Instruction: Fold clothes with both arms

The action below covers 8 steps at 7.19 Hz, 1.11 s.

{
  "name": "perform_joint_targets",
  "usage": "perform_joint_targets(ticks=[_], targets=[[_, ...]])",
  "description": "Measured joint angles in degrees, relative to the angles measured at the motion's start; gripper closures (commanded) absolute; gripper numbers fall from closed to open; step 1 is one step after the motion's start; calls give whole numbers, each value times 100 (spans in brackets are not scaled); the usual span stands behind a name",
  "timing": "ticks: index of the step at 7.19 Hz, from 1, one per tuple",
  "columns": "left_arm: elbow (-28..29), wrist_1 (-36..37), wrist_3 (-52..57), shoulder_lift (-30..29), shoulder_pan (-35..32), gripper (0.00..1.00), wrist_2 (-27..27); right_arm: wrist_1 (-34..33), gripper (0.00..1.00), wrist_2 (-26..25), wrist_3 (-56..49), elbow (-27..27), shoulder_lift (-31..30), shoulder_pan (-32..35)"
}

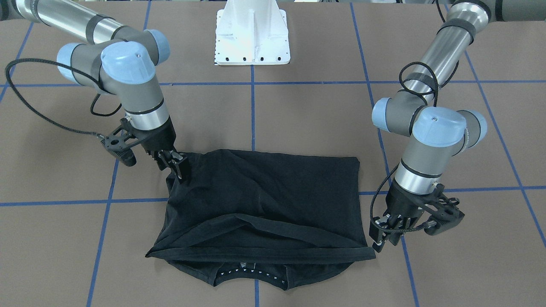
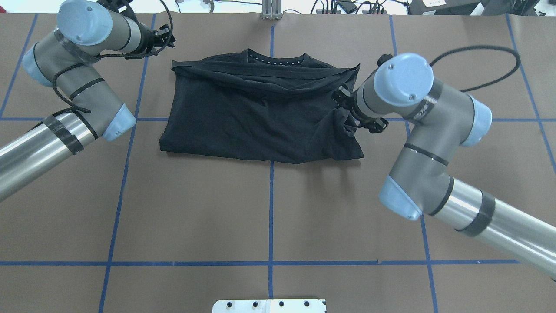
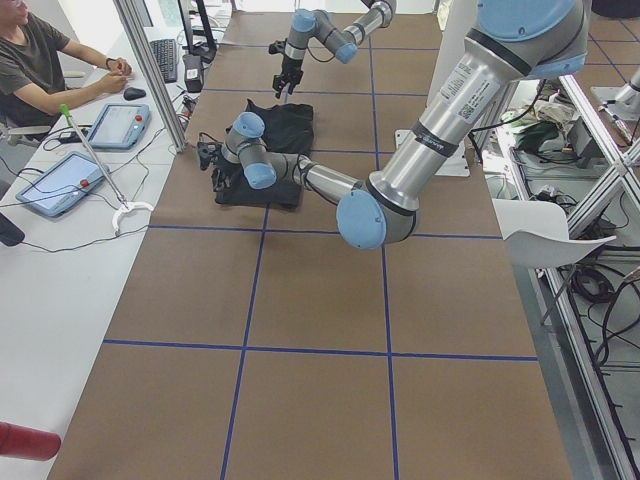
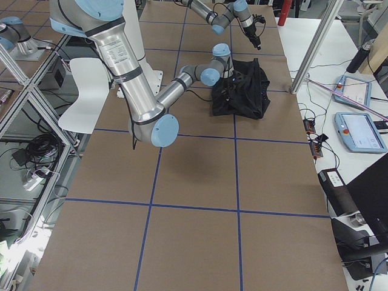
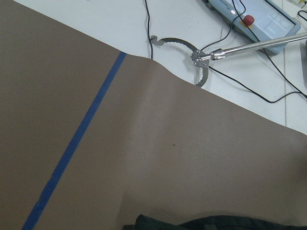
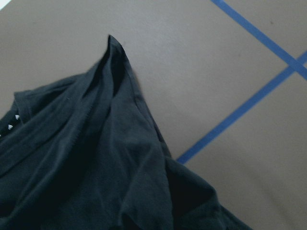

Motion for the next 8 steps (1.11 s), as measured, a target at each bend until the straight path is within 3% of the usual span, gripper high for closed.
perform_joint_targets(ticks=[2,4,8], targets=[[-22,6,10,10,-8,42,146,37,21,-457,295,228,-352,-444],[-54,8,17,33,-11,42,245,49,23,-534,319,174,-418,-593],[-118,14,16,80,-10,41,377,49,26,-665,-167,-283,15,-550]])
